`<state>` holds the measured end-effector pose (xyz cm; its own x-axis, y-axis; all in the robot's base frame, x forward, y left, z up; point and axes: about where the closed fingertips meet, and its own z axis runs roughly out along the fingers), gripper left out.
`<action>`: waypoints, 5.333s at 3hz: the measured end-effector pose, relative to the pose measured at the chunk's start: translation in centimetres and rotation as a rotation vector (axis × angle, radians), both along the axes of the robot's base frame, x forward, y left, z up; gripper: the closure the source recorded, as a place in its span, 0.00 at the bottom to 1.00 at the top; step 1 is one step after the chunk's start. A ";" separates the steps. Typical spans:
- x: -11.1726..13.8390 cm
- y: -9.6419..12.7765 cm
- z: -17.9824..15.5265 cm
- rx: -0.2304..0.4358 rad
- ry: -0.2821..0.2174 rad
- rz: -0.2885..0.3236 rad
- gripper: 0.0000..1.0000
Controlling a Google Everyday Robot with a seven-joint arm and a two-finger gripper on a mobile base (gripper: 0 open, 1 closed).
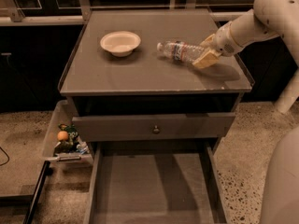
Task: Place water bottle into middle drawer
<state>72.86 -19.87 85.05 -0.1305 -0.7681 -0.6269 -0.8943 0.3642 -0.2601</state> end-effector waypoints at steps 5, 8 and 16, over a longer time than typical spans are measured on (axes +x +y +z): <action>-21.4 -5.3 -3.4 -0.161 -0.048 0.103 1.00; -22.5 -2.9 -10.3 -0.100 0.080 0.133 1.00; -22.3 4.0 -40.2 0.096 0.195 0.141 1.00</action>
Offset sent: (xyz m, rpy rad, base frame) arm -0.0763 -0.0091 0.0455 -0.0334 -0.0849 0.0689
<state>50.52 -15.91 44.90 -0.1524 -0.7253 -0.6713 -0.9677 0.2474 -0.0476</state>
